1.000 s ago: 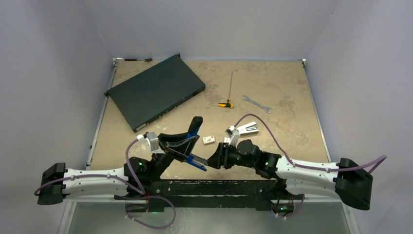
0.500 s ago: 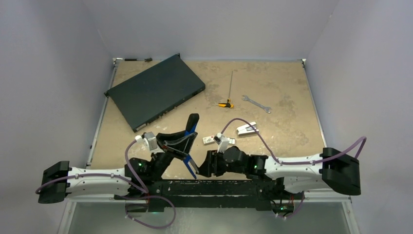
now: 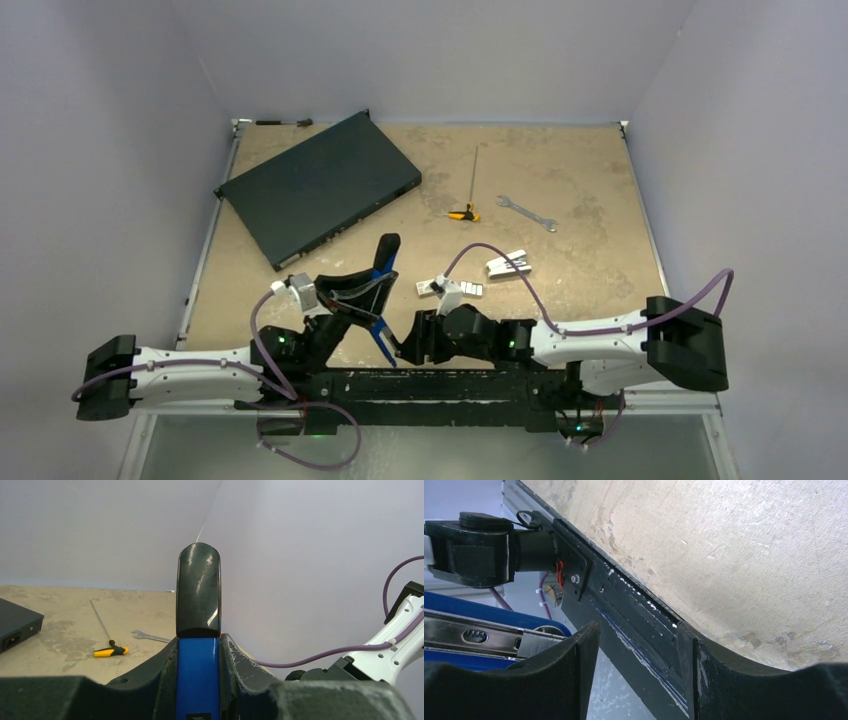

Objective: Unload the staples from the stapler

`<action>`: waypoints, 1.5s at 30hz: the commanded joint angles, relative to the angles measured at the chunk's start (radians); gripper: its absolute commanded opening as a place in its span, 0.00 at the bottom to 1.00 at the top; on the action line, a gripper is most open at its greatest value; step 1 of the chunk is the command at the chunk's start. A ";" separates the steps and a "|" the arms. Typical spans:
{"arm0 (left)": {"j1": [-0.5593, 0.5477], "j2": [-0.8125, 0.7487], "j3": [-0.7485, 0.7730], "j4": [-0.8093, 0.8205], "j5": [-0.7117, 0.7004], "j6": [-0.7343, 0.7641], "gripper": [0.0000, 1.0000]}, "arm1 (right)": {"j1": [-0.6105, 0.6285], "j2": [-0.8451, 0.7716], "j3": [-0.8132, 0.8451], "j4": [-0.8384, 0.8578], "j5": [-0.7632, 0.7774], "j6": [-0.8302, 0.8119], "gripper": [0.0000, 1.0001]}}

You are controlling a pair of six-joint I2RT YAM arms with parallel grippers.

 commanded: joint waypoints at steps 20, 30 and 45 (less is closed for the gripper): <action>0.003 -0.171 0.026 -0.376 -0.144 0.098 0.00 | 0.019 -0.250 0.020 -0.424 0.293 0.180 0.65; 0.004 -0.132 0.085 -0.509 -0.233 0.011 0.00 | 0.020 -0.310 0.003 -0.264 0.330 -0.097 0.76; 0.003 -0.060 0.339 -0.894 -0.376 -0.183 0.00 | 0.020 -0.221 -0.169 0.666 0.124 -1.001 0.78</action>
